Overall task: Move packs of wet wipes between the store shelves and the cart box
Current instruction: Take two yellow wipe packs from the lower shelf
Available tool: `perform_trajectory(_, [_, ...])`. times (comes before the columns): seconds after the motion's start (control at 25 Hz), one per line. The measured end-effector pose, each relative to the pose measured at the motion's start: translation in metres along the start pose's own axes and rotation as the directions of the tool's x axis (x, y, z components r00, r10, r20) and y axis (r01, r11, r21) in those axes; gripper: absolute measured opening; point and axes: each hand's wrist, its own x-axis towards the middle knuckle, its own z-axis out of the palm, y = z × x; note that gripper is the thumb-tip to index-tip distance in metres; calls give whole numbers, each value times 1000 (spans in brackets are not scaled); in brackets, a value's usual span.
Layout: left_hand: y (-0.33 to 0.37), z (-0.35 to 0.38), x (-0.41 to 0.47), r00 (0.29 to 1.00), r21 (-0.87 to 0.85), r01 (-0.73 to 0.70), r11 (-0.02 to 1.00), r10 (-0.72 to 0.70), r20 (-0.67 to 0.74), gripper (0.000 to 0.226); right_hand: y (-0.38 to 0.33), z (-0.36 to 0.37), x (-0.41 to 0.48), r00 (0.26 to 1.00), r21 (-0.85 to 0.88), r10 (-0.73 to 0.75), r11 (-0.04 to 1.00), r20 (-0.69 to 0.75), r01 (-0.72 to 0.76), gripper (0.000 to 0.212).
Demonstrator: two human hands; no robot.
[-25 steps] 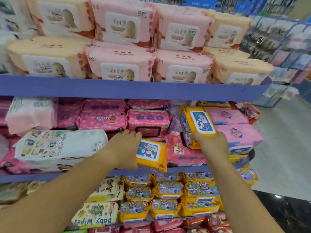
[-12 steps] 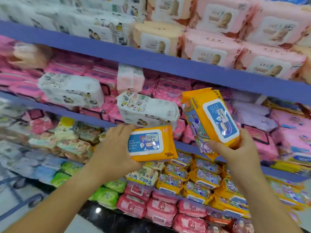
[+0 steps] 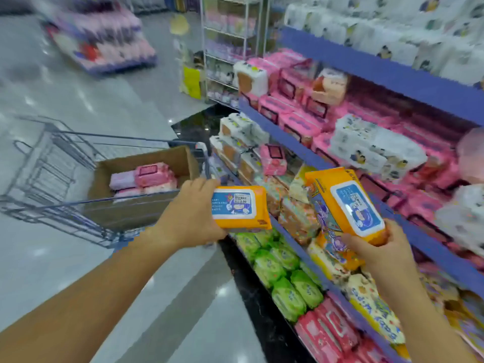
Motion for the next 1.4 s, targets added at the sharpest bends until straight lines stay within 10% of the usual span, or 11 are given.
perform_trajectory(0.64, [-363,-48,-11,769,77,639,765,-639,-29,90,-41,475,148,806,-181,53,981,590,68,44])
perform_trajectory(1.4, [-731,192,207,821,215,386,897,-440,363,86,138,826,340,597,-582,334,761,730,287,66])
